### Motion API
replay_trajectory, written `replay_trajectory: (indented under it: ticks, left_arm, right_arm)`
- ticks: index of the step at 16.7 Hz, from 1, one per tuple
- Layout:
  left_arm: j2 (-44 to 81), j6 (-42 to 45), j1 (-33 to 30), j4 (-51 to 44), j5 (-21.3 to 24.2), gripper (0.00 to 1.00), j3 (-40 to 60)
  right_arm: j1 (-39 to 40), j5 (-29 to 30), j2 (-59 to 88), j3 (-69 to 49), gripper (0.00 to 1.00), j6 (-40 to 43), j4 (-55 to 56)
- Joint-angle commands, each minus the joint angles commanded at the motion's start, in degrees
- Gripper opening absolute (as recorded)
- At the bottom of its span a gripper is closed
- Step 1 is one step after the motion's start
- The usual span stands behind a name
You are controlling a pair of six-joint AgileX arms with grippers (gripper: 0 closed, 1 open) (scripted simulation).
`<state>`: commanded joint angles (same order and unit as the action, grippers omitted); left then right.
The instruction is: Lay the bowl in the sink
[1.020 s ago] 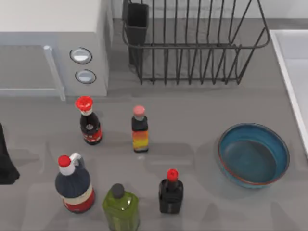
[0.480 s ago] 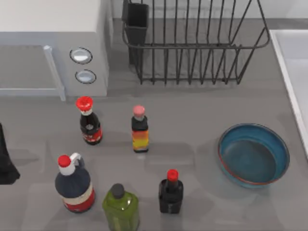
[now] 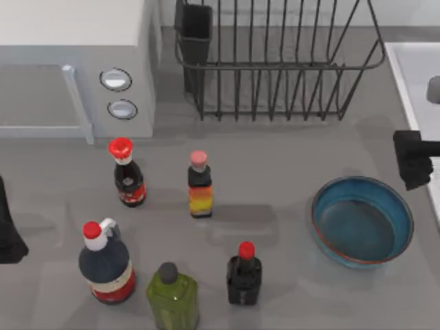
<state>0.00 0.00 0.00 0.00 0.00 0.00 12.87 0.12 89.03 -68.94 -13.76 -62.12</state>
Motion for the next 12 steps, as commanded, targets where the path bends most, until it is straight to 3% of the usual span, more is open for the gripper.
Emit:
replay_trajectory:
  ticks: [5,12]
  left_arm:
    - [0.0,0.0,0.0,0.0,0.0,1.0,0.0]
    - [0.0,0.0,0.0,0.0,0.0,1.0,0.0]
  right_arm:
    - [1.6,-0.1,9.4,-8.2,1.0,-1.4,-6.5]
    - [1.4,-0.1,9.7,-7.4,1.0,-1.4,-5.6]
